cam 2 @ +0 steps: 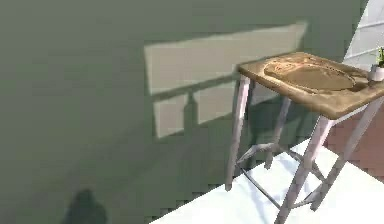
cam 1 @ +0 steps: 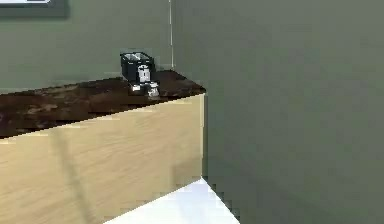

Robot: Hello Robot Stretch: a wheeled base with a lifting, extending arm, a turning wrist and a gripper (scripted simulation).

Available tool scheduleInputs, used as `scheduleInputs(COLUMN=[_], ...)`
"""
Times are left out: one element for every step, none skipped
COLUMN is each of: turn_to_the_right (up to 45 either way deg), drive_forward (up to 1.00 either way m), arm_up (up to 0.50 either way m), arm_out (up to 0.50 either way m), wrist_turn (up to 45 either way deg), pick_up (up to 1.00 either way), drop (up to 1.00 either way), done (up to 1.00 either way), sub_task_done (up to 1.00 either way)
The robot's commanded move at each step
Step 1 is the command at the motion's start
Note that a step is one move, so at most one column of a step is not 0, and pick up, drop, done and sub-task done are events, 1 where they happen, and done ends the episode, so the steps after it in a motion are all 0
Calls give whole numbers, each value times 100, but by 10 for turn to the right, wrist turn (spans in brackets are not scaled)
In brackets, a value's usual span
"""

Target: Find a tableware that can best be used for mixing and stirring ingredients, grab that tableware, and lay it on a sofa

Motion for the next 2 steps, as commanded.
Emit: scheduleInputs(turn_to_the_right=[-450, -450], drive_forward=[0, 0], arm_up=[0, 0], arm_out=[0, 0], wrist_turn=[0, 0], pick_up=[0, 0], drop=[0, 0], done=[0, 0], sub_task_done=[0, 0])
